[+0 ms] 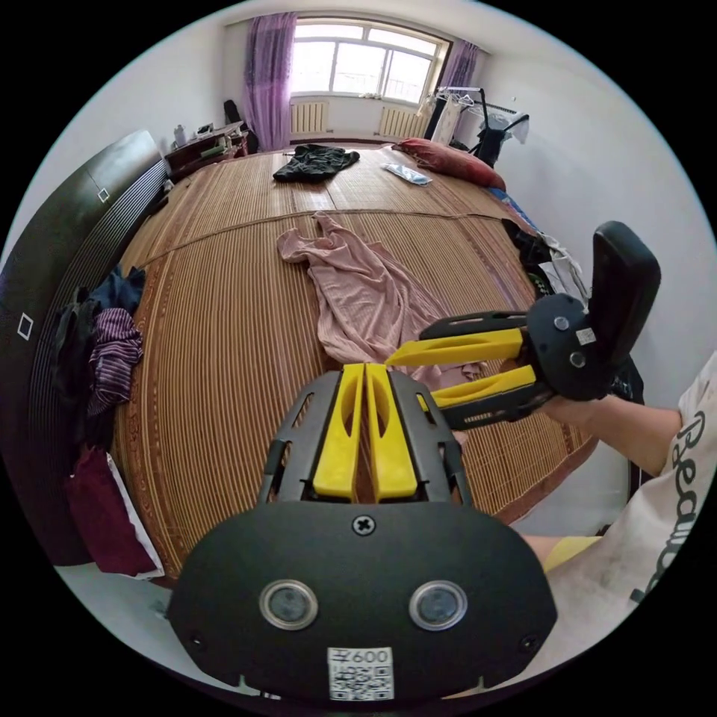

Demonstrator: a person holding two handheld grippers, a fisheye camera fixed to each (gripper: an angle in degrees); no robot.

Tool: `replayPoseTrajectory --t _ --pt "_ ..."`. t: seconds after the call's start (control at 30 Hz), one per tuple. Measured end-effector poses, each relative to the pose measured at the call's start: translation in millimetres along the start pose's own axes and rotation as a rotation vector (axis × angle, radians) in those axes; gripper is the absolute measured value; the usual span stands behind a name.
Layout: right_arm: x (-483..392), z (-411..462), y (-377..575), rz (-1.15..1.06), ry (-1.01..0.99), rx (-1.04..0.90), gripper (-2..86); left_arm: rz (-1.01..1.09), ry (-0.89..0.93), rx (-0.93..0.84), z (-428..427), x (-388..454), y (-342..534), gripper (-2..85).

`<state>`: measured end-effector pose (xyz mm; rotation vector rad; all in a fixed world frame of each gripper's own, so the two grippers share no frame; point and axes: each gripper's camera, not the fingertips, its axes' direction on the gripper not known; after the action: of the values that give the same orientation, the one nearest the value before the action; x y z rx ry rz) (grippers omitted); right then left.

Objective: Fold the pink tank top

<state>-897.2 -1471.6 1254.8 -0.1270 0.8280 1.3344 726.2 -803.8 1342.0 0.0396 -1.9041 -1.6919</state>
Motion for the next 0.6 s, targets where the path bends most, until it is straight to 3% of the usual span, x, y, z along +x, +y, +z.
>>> replayPoseTrajectory --t 0.23,0.6 --pt "4 25 10 -0.046 0.058 -0.041 0.2 -0.061 0.022 0.003 -21 -1 -13 0.7" --pt "32 17 19 0.014 0.041 0.035 -0.9 0.022 -0.042 -0.067 -44 24 -33 1.8"
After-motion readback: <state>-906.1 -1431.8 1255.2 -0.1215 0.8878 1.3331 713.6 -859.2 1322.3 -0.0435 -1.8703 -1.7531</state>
